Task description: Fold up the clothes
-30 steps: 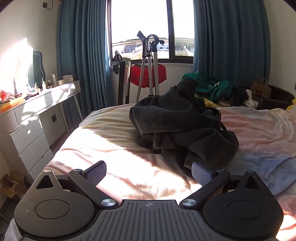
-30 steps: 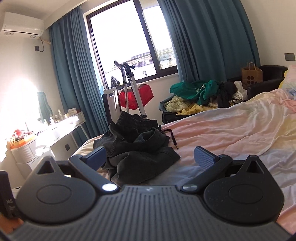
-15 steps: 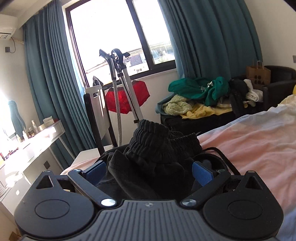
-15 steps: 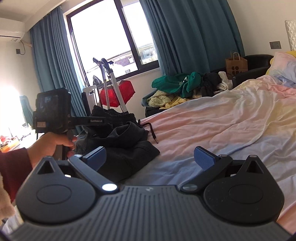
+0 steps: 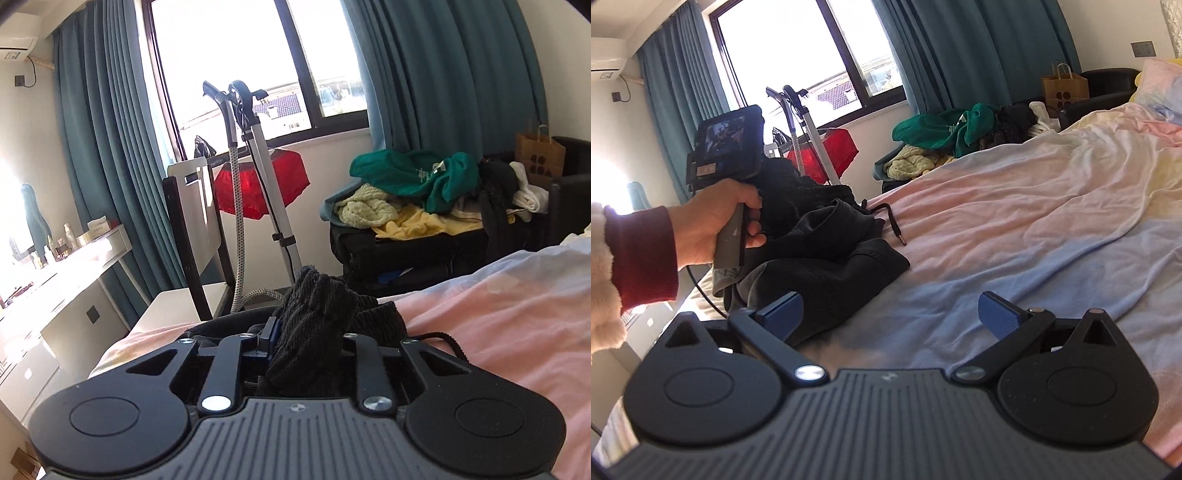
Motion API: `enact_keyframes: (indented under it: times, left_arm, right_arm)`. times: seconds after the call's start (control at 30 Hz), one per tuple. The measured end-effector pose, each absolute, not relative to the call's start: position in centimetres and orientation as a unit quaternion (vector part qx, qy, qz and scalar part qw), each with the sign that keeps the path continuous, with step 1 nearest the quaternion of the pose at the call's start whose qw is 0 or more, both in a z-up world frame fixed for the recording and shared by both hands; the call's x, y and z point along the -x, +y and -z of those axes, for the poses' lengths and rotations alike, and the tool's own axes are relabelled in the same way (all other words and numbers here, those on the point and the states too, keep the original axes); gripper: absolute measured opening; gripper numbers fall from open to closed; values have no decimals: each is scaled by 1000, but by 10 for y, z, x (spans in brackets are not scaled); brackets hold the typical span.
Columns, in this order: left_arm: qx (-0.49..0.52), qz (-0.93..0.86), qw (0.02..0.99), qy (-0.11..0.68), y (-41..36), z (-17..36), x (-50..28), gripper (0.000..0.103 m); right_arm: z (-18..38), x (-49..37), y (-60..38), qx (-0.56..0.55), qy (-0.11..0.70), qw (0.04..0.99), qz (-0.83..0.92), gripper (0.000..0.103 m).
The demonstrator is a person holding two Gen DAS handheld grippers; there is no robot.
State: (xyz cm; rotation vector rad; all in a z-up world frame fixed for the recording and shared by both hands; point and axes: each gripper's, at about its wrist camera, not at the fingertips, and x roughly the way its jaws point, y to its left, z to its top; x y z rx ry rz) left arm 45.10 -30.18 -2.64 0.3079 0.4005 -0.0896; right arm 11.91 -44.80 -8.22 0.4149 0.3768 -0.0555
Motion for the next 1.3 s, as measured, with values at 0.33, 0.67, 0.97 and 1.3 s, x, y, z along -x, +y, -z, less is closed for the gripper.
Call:
enact_keyframes:
  times: [0.33, 0.67, 0.97, 1.3]
  left_arm:
    - [-163, 107, 974, 115, -281, -54, -302, 16]
    - [-134, 152, 973, 111, -182, -76, -107, 15]
    - [-80, 125, 963, 225, -72, 17, -19, 16]
    - [3, 137, 961, 240, 0, 57, -26, 20]
  right_arm:
    - [65, -100, -447, -191, 140, 971, 46, 103]
    - [38, -59, -440, -184, 82, 979, 39, 103]
    - [15, -26, -409, -146, 72, 987, -2, 103]
    - [28, -7, -375, -134, 135, 980, -54, 103]
